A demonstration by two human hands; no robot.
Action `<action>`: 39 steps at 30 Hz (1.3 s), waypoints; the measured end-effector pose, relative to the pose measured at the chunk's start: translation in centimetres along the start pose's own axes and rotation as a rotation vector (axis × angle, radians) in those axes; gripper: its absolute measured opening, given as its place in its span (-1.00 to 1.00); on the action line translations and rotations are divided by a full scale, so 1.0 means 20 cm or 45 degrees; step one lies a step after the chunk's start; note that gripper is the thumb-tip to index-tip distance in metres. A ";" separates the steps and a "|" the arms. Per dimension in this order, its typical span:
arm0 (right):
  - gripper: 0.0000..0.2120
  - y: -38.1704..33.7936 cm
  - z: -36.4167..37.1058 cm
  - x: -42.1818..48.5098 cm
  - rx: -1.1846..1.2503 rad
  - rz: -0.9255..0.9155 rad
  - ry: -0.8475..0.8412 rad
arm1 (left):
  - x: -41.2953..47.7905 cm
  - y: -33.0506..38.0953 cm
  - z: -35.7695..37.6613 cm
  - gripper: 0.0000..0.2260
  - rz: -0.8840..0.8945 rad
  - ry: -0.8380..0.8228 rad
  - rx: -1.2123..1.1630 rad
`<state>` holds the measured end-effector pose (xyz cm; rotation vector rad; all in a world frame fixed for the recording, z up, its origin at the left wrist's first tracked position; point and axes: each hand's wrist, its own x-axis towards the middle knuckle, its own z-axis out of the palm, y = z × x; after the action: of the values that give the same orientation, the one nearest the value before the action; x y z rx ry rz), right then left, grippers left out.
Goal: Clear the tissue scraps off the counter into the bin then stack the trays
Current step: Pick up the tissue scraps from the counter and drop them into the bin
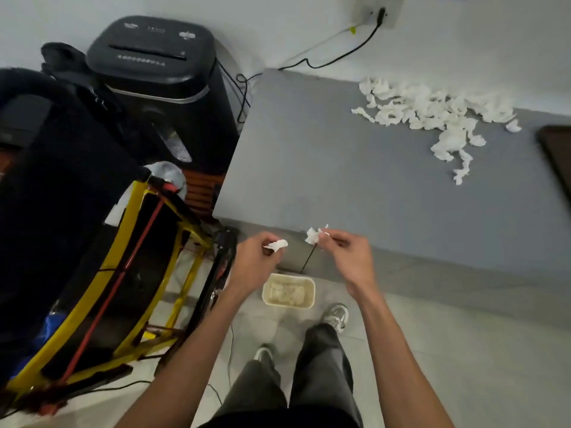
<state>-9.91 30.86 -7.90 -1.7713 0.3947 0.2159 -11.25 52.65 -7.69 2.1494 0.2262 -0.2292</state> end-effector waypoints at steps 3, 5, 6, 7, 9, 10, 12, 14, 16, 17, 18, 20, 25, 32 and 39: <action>-0.92 0.13 -0.01 -0.20 0.088 0.039 0.051 | -0.16 -0.11 0.03 -0.89 -0.038 -0.007 0.011; -0.90 0.24 -0.03 -0.30 0.107 0.086 0.084 | -0.24 -0.20 0.07 -0.87 -0.071 -0.028 0.001; -0.91 0.30 -0.04 -0.33 0.112 0.113 0.100 | -0.27 -0.25 0.09 -0.85 -0.087 -0.032 0.010; -0.91 0.37 -0.04 -0.36 0.111 0.142 0.119 | -0.30 -0.31 0.12 -0.84 -0.106 -0.033 0.042; -0.93 0.53 -0.03 -0.39 0.086 0.185 0.147 | -0.34 -0.43 0.18 -0.85 -0.162 -0.040 0.096; -0.93 0.62 -0.02 -0.39 0.081 0.196 0.160 | -0.35 -0.51 0.23 -0.87 -0.182 -0.036 0.116; -0.91 0.83 0.02 -0.36 0.055 0.212 0.191 | -0.34 -0.70 0.35 -0.90 -0.211 -0.034 0.118; -0.87 1.05 0.07 -0.30 -0.022 0.208 0.200 | -0.32 -0.92 0.49 -0.95 -0.235 -0.046 0.130; -0.83 1.29 0.15 -0.22 -0.102 0.205 0.174 | -0.28 -1.11 0.64 -0.94 -0.242 -0.067 0.171; -0.80 1.41 0.18 -0.18 -0.139 0.202 0.156 | -0.24 -1.20 0.71 -0.91 -0.238 -0.074 0.202; -0.78 1.52 0.22 -0.13 -0.184 0.207 0.142 | -0.21 -1.28 0.78 -0.87 -0.230 -0.078 0.233; -0.79 1.75 0.31 -0.01 -0.322 0.175 0.125 | -0.11 -1.46 0.92 -0.84 -0.227 -0.079 0.337; -0.80 2.21 0.51 0.32 -0.784 0.087 0.024 | 0.18 -1.81 1.24 -0.84 -0.162 -0.182 0.571; -0.74 2.69 0.77 0.79 -1.339 -0.097 -0.356 | 0.55 -2.24 1.61 -0.77 -0.035 -0.476 0.956; -0.69 3.01 0.98 1.09 -1.824 -0.230 -0.634 | 0.79 -2.57 1.97 -0.69 -0.011 -0.669 1.185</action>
<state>-11.12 34.76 -74.80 -2.9834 -0.4357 0.9539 -11.86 49.25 -74.24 2.8767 -0.2303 -1.0524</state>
